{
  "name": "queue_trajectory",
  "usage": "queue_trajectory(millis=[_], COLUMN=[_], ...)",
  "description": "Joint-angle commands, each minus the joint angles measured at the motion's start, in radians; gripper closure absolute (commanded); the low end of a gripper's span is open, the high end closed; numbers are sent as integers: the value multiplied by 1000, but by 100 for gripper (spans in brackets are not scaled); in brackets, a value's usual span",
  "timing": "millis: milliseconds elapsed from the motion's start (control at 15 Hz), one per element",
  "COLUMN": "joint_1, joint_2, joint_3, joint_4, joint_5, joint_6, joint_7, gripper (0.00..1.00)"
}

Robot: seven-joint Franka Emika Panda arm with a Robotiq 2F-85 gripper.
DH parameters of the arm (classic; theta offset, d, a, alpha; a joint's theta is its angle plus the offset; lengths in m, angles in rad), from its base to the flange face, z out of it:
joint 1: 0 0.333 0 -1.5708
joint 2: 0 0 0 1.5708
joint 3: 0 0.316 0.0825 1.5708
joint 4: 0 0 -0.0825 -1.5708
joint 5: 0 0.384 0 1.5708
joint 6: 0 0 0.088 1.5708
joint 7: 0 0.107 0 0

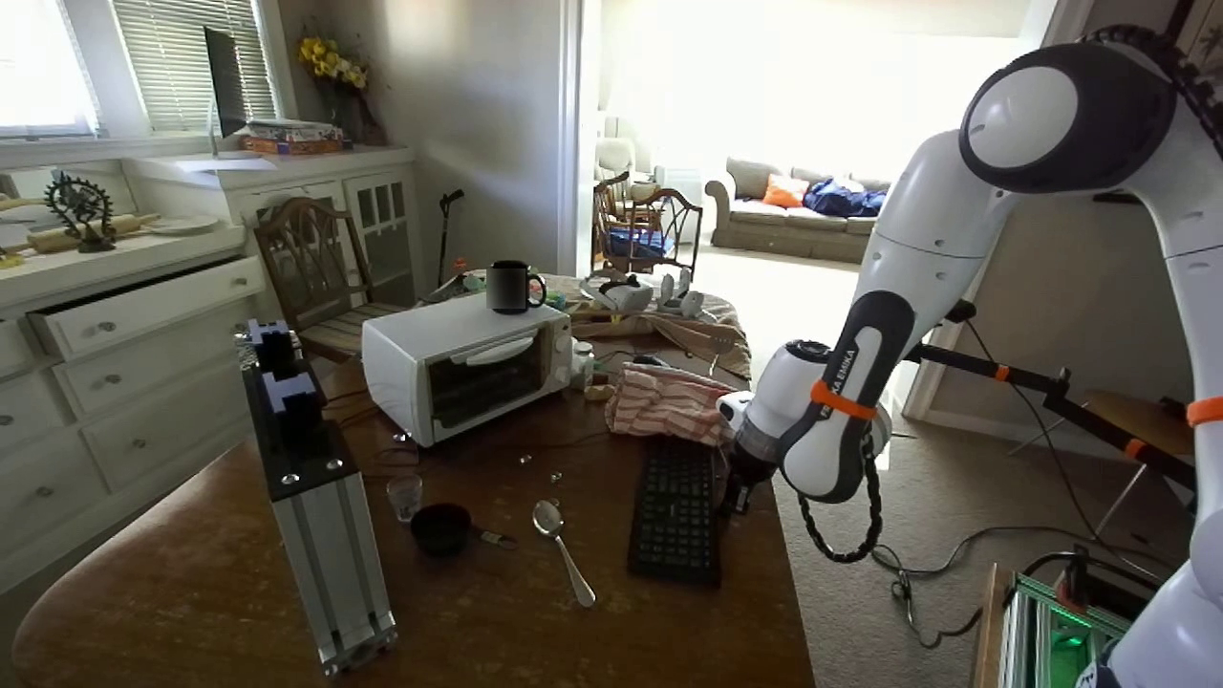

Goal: Move the keyboard forward

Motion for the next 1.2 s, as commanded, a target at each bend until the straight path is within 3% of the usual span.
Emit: queue_trajectory(millis=[0,333,667,1133], joint_1=[21,60,141,282], joint_2=[48,64,104,180], joint_3=[4,13,-10,-102], joint_4=[46,84,164,289], joint_5=[-14,-9,13,43], joint_6=[25,21,12,23], joint_7=[22,29,65,119], gripper=[100,100,100,100])
